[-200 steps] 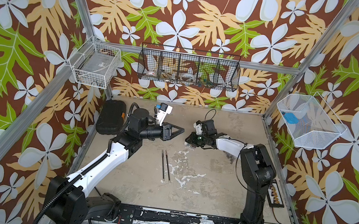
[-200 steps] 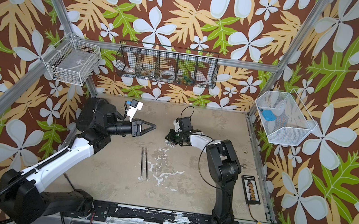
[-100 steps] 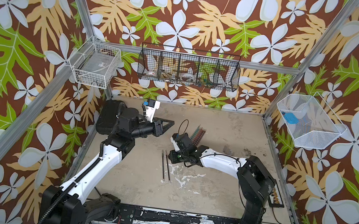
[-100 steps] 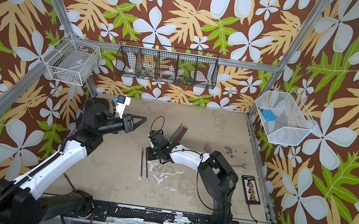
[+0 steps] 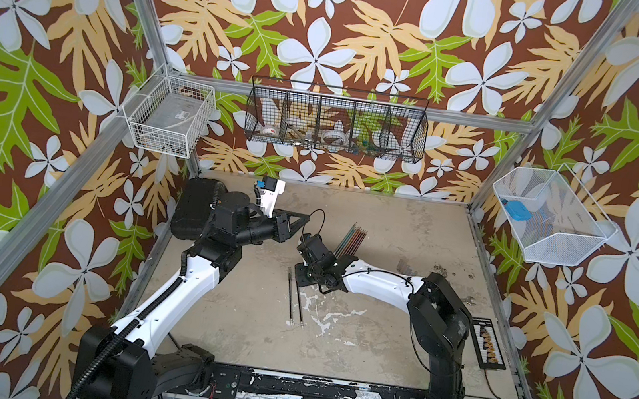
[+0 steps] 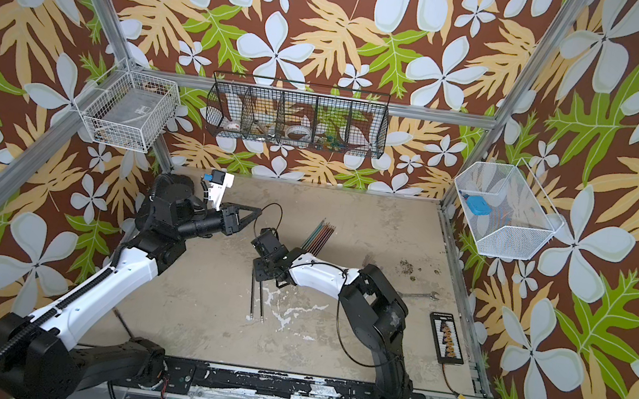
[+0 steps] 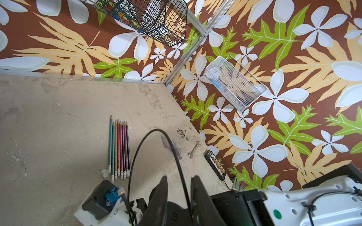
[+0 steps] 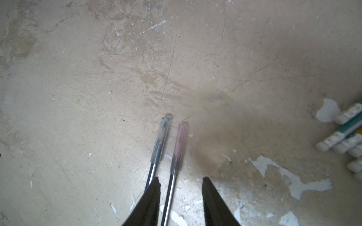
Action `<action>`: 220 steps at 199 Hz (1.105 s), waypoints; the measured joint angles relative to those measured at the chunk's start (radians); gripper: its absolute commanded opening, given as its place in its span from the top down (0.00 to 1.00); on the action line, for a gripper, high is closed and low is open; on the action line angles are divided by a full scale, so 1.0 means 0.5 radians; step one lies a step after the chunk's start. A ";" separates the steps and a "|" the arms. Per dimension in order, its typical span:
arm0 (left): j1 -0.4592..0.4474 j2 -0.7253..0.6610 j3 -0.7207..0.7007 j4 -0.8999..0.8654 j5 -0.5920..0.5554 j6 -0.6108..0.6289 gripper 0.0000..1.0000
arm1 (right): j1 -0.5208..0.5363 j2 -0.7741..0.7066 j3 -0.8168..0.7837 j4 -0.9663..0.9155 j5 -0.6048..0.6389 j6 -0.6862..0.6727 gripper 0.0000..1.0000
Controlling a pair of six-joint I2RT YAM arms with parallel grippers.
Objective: Remove the protective cover of the pencils
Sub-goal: Pick up the pencil from the center of the board.
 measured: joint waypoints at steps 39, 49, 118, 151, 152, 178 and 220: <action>0.000 0.011 0.000 0.000 0.002 -0.001 0.76 | 0.002 0.140 0.148 -0.046 0.002 -0.003 0.64; 0.001 0.014 0.000 -0.001 0.007 -0.001 0.76 | 0.002 0.172 0.177 -0.061 0.005 -0.003 0.64; 0.018 0.014 0.002 -0.001 0.037 -0.009 0.76 | 0.037 0.278 0.230 -0.147 0.107 0.000 0.69; 0.021 0.014 0.002 -0.001 0.038 -0.016 0.76 | 0.039 0.304 0.256 -0.146 0.204 0.045 0.71; 0.021 0.014 0.002 -0.001 0.038 -0.016 0.76 | 0.039 0.306 0.258 -0.147 0.206 0.044 0.71; 0.021 0.014 0.002 -0.001 0.037 -0.015 0.76 | 0.041 0.326 0.286 -0.165 0.266 0.059 0.79; 0.023 0.014 0.002 -0.002 0.036 -0.014 0.76 | 0.000 0.273 0.200 -0.108 0.193 0.127 1.00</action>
